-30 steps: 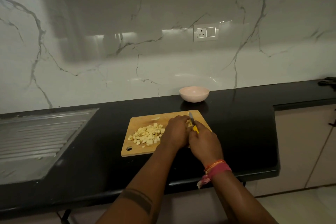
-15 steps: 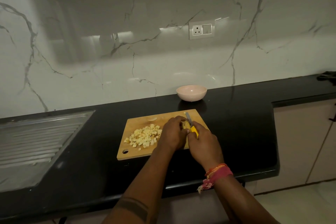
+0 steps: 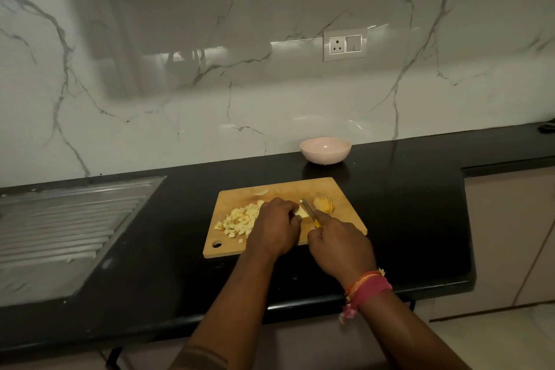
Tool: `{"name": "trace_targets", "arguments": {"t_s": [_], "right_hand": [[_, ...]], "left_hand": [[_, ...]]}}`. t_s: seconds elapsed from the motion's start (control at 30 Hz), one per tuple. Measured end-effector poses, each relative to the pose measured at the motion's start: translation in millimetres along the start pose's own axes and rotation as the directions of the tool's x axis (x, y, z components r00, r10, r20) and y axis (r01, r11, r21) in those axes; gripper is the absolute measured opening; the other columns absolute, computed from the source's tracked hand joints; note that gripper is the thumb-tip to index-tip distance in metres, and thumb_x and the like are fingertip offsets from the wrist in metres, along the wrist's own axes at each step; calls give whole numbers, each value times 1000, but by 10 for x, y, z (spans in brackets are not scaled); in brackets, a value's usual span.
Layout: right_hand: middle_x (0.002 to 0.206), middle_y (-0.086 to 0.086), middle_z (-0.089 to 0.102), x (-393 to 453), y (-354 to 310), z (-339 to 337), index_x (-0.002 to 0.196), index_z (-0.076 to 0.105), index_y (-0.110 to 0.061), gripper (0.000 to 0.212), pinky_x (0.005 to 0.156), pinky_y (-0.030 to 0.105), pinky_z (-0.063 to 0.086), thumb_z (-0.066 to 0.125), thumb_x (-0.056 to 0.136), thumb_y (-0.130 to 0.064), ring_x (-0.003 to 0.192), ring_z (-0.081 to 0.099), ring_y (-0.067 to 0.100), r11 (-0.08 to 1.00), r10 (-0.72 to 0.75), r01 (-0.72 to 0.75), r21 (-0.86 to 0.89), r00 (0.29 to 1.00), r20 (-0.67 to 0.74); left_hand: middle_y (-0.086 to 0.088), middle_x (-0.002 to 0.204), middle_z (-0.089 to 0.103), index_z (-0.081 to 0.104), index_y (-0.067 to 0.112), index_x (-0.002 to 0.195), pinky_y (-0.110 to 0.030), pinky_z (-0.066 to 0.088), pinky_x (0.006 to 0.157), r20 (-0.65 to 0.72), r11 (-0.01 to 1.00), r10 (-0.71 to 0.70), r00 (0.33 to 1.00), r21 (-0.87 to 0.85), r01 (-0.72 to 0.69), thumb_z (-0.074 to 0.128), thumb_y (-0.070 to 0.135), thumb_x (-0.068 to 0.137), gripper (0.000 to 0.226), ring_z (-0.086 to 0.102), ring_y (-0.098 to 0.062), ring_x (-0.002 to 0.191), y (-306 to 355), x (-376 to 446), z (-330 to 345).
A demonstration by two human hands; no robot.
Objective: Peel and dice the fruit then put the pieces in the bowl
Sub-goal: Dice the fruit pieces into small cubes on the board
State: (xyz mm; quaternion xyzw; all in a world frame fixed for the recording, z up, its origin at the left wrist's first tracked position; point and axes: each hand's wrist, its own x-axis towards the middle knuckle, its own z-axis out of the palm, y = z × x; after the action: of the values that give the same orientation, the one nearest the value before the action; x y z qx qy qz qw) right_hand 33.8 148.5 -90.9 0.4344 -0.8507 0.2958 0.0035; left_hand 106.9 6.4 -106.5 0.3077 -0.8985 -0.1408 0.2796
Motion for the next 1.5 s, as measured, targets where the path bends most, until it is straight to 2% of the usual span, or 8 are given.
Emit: {"name": "trace_targets", "arguments": {"t_s": [0.2, 0.47, 0.6, 0.73, 0.83, 1.0, 1.37, 1.5], "right_hand": [[96, -2, 69, -18, 26, 4, 152, 37, -41, 54, 59, 28, 42, 40, 98, -36, 73, 53, 13, 997, -62, 64, -38, 997, 43], [68, -8, 52, -57, 1, 27, 155, 24, -46, 62, 47, 26, 36, 41, 97, -35, 58, 50, 7, 996, -77, 76, -40, 996, -40], [71, -7, 52, -82, -12, 37, 156, 26, -40, 60, 50, 28, 35, 40, 98, -35, 60, 50, 11, 991, -106, 103, -86, 994, -28], [81, -1, 62, -26, -41, 59, 154, 31, -37, 57, 56, 29, 39, 41, 98, -35, 66, 54, 15, 985, -140, 138, -104, 990, -9], [83, 0, 65, -3, -70, 92, 152, 34, -32, 55, 57, 30, 42, 39, 98, -34, 68, 59, 18, 982, -146, 144, -122, 989, -9], [76, -3, 51, 20, -126, 72, 150, 36, -28, 51, 58, 31, 40, 39, 100, -32, 65, 50, 18, 982, -146, 149, -119, 989, 31], [77, -4, 60, -340, 46, -32, 151, 34, -33, 55, 58, 30, 45, 41, 97, -33, 67, 59, 15, 981, -152, 153, -120, 988, 12], [75, -8, 55, -416, 37, -36, 154, 29, -38, 58, 55, 28, 39, 41, 98, -35, 63, 52, 10, 991, -128, 125, -45, 990, -58]], "left_hand": [[0, 111, 64, 72, 22, 113, -36, 47, 91, -12, 1000, -21, 1000, 5, 21, 63, 33, 98, 21, 55, -20, 106, 6, 10, 6], [3, 109, 68, 75, 20, 101, -38, 50, 90, -21, 999, -40, 999, 7, 40, 63, 30, 97, 16, 58, -20, 105, 28, 14, 3], [4, 99, 71, 74, 22, 87, -35, 50, 80, -32, 999, -32, 999, 24, 33, 64, 30, 96, 16, 61, -18, 93, 19, 13, 11], [6, 98, 72, 78, 23, 95, -32, 51, 76, -26, 1000, -20, 999, 10, 20, 64, 27, 97, 15, 61, -12, 84, 49, 8, -17], [4, 93, 72, 78, 23, 91, -32, 49, 74, -18, 1000, -13, 1000, 3, 13, 62, 25, 96, 17, 61, -13, 80, 76, 3, -37], [2, 82, 71, 75, 21, 77, -31, 44, 65, -16, 999, -37, 999, 0, 37, 61, 24, 95, 23, 62, -16, 73, 78, 5, -40], [2, 87, 73, 78, 21, 86, -29, 44, 67, -38, 997, -63, 997, 40, 64, 65, 31, 94, 18, 59, -13, 73, 111, -25, -51], [2, 101, 75, 80, 20, 98, -27, 50, 81, -58, 997, -82, 995, 10, 83, 66, 25, 96, 15, 66, -15, 88, 139, -37, -89]]}}
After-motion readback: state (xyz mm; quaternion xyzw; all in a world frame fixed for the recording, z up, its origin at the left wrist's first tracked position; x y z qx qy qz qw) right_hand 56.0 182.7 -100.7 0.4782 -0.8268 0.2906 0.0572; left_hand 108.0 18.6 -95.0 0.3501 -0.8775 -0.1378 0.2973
